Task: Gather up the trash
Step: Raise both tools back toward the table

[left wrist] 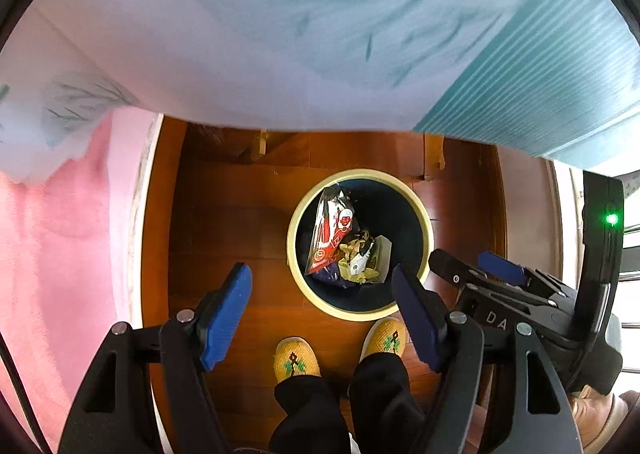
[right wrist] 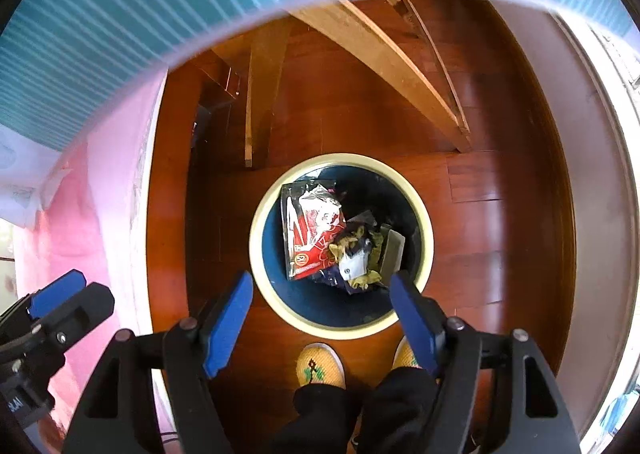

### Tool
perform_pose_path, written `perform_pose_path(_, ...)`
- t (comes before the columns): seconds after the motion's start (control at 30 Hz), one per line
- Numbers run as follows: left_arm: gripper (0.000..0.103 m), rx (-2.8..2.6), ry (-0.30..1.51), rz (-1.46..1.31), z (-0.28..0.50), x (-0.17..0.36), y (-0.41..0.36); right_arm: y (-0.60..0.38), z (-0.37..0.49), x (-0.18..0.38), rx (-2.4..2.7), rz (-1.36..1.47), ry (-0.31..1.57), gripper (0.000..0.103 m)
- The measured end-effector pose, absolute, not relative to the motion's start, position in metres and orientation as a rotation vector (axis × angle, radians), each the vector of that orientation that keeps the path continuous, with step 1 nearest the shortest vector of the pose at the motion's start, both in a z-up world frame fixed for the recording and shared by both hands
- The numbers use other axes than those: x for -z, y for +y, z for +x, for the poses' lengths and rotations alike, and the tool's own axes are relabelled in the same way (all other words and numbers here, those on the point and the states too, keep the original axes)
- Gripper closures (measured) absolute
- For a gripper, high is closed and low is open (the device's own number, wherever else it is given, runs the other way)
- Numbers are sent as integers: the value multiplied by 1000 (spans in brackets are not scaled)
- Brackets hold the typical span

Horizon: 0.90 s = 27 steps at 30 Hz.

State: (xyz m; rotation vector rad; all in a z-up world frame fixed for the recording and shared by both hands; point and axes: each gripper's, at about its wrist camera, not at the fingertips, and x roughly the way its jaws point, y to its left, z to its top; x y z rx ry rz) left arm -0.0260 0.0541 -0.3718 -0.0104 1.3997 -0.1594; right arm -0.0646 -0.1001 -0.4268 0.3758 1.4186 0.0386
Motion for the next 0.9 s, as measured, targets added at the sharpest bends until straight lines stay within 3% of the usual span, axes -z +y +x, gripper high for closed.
perform_pose_path(0.43,32,191,1330,-35,-23,256,55,-98,-77,317,-48,428,1362,31)
perform_pose_path(0.9,32,255,1156,33,-19,92,62,-105,-90,146,-90,385,1186,31)
